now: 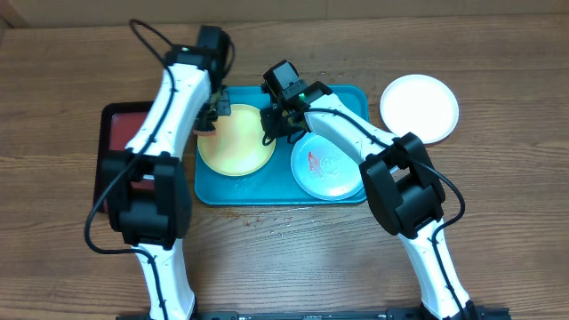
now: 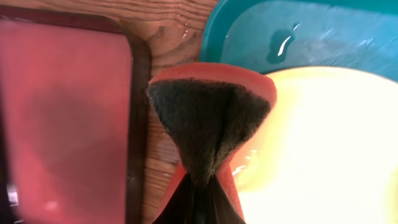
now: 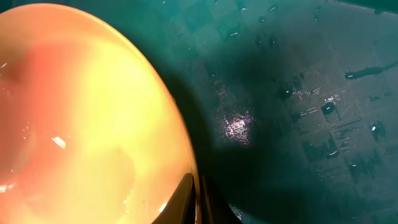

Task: Clean dirty plates on tray and stack at the side
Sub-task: 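Return the sponge to the red tray with the left gripper, then lift the yellow plate with the right gripper and stack it on the white plate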

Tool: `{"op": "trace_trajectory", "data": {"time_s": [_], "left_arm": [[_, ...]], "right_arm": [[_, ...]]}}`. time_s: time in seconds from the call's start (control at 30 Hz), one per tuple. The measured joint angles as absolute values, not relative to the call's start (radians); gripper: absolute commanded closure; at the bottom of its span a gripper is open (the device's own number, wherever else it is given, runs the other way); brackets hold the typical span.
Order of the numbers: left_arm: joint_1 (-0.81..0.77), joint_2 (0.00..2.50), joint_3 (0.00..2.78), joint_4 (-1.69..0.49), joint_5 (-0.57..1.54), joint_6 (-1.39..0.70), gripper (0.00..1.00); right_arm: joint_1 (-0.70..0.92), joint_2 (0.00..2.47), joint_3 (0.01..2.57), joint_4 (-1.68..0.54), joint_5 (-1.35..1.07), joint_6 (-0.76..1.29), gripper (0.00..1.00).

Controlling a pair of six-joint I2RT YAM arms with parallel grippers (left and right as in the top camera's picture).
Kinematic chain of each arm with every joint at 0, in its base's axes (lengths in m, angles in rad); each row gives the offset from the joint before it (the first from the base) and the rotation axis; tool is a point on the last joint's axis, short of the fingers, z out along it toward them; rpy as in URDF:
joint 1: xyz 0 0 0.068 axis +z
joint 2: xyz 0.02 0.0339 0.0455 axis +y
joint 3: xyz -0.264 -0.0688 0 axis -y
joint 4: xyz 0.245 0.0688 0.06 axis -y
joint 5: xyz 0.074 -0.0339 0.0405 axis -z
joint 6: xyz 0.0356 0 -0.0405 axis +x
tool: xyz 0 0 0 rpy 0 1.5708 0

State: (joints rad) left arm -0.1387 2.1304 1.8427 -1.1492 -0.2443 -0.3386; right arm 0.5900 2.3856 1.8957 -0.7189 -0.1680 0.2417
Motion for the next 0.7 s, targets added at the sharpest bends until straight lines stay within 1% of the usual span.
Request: {"op": "trace_trajectory", "data": {"time_s": [0.17, 0.37, 0.53, 0.7], "left_arm": [[-0.033, 2.13, 1.844, -1.159, -0.14, -0.343, 0.96], [0.126, 2.13, 1.844, -1.18, -0.106, -0.349, 0.96], [0.198, 2.13, 1.831, -1.173, -0.093, -0.358, 0.96], [0.217, 2.13, 1.766, -1.123, -0.076, -0.364, 0.96]], "right_arm": [[0.59, 2.386, 1.896, -0.719, -0.168, 0.242, 0.96], [0.59, 2.386, 1.896, -0.717, -0.168, 0.242, 0.96], [0.59, 2.386, 1.896, -0.716, -0.168, 0.242, 0.96], [0.59, 2.386, 1.896, -0.715, -0.168, 0.242, 0.96]]}}
